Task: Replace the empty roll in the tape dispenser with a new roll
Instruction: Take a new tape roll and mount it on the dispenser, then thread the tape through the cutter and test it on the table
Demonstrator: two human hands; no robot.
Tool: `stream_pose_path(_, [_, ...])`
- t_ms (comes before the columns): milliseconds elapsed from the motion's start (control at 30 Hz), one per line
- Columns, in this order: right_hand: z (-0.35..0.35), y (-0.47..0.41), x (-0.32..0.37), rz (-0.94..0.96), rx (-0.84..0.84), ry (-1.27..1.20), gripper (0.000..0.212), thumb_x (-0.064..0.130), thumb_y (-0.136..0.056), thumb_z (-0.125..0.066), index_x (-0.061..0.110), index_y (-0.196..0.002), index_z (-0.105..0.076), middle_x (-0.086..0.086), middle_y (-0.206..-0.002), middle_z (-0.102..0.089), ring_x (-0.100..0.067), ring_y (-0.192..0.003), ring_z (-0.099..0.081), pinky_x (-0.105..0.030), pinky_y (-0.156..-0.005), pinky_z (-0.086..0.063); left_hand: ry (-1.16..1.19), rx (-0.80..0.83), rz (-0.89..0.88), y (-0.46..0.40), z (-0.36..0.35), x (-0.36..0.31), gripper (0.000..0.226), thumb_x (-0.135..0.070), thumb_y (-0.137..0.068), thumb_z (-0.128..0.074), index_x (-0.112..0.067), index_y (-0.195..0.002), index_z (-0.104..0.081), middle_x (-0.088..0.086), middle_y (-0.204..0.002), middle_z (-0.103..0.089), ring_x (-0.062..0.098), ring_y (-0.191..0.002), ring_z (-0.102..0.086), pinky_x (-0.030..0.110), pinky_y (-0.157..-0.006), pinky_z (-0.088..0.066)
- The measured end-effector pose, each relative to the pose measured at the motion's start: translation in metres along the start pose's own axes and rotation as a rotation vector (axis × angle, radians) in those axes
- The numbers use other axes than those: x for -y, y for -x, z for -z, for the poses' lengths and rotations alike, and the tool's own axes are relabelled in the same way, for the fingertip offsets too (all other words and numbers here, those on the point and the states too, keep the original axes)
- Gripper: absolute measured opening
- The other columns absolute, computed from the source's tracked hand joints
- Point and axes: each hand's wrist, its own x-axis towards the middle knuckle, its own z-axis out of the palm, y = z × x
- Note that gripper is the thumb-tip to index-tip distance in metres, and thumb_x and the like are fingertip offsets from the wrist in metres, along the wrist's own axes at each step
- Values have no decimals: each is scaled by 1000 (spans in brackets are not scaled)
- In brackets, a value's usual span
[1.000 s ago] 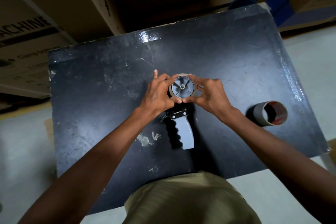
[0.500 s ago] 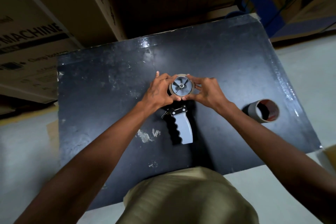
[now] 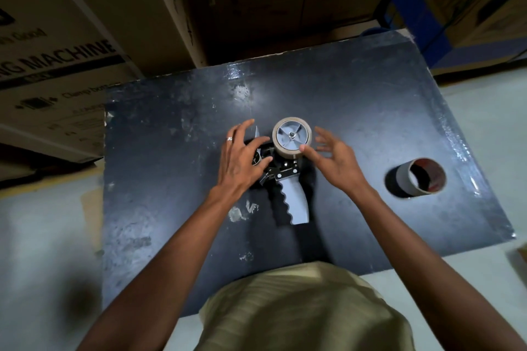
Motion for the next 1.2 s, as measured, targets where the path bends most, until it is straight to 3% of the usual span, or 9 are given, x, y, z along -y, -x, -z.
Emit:
stream_pose_path(100, [-10, 14, -17, -130, 4, -165, 75, 65, -82, -72, 20, -140, -55, -7, -117, -70, -20, -99, -72, -41, -91, -61, -66, 59, -3, -9, -3, -5, 44, -47, -77, -80, -28, -116, -74, 6, -158, -36, 33, -146, -29, 50, -116, -36])
stream_pose_path(233, [-22, 28, -26, -311, 195, -305, 63, 52, -92, -69, 11, -137, -53, -14, -113, -70, -20, -90, -70, -31, -78, -61, -94, 106, 21, -14, -10, -9, 35, -51, -78, -78, -25, -101, -78, 5, -158, -36, 33, -145, -28, 49, -114, -36])
stream_pose_path(367, [-32, 33, -34, -301, 286, -269, 81, 73, -72, -75, 19, -131, -59, -8, -121, -70, -22, -101, -73, -35, -81, -62, -19, 22, 9, -11, -16, -9, 17, -37, -83, -78, -21, -89, -80, 6, -152, -45, 34, -139, -35, 49, -108, -42])
stream_pose_path(433, [-34, 35, -33, -299, 301, -274, 85, 70, -65, -82, 20, -129, -58, -6, -117, -73, -22, -103, -74, -41, -86, -62, 8, -5, 16, -9, -17, -8, 14, -33, -83, -78, -20, -87, -81, 6, -151, -47, 34, -138, -36, 50, -105, -44])
stream_pose_path(500, [-38, 37, -33, -297, 316, -262, 84, 58, -63, -90, 22, -128, -53, -7, -110, -77, -23, -99, -76, -38, -80, -61, 29, -26, 17, -7, -18, -6, 13, -32, -82, -79, -19, -84, -81, 6, -151, -46, 34, -137, -36, 50, -102, -45])
stream_pose_path(667, [-60, 43, -40, -344, 320, -496, 64, 23, -81, -87, 17, -122, -38, -19, -85, -68, -36, -68, -66, -50, -62, -59, 76, -58, -5, -3, -20, -5, 13, -30, -81, -81, -18, -81, -82, 4, -159, -35, 34, -138, -33, 49, -105, -44])
stream_pose_path(833, [-66, 49, -41, -303, 221, -463, 41, 28, -84, -83, 9, -105, -53, -11, -70, -66, -29, -61, -61, -41, -58, -53, 62, -78, -52, -5, -15, 3, 11, -29, -76, -85, -19, -78, -83, -1, -164, -21, 31, -140, -29, 46, -115, -36])
stream_pose_path(967, [-73, 54, -42, -260, 167, -413, 64, 54, -71, -78, -1, -98, -60, -6, -69, -66, -24, -58, -61, -39, -58, -53, 41, -113, -83, -3, -13, 4, 10, -28, -72, -86, -19, -73, -82, 2, -162, -24, 30, -138, -28, 40, -114, -25])
stream_pose_path(1200, [-78, 54, -47, -243, 112, -377, 50, 44, -83, -77, -1, -96, -60, -4, -68, -68, -22, -57, -62, -38, -57, -55, -1, -112, -66, 2, -7, 1, 10, -29, -67, -87, -22, -66, -80, 0, -159, -31, 27, -137, -24, 40, -104, -22])
